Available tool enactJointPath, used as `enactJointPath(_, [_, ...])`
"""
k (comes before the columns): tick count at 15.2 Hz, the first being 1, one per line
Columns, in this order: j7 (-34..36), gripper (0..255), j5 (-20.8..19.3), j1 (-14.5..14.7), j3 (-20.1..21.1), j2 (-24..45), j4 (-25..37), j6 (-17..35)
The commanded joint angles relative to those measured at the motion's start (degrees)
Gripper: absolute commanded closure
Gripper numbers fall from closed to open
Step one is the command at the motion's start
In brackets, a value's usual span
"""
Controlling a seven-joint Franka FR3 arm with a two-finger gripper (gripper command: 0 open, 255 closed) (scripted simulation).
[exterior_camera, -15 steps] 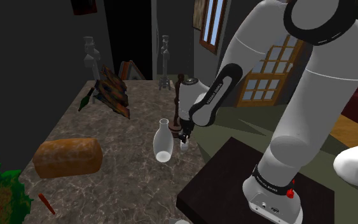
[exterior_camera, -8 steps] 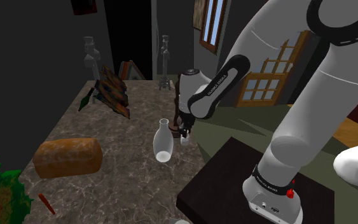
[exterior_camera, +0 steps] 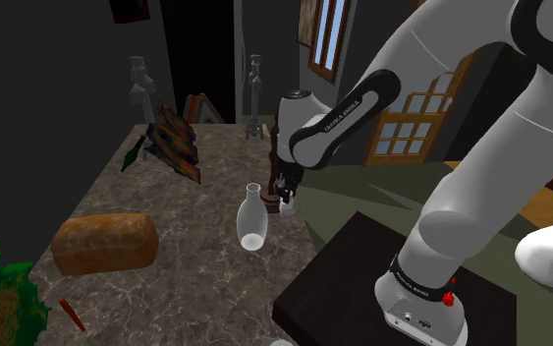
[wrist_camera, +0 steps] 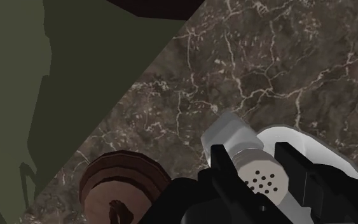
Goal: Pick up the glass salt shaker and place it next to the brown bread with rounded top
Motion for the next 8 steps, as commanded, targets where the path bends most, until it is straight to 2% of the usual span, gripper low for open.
enactJointPath(1, [-0.7, 255, 0.7, 0.2, -0.2, -1.8, 0.2, -1.9])
enactJointPath(8, [-2.2, 255, 2.2, 0.8, -0.5, -6.7, 2.0, -8.6])
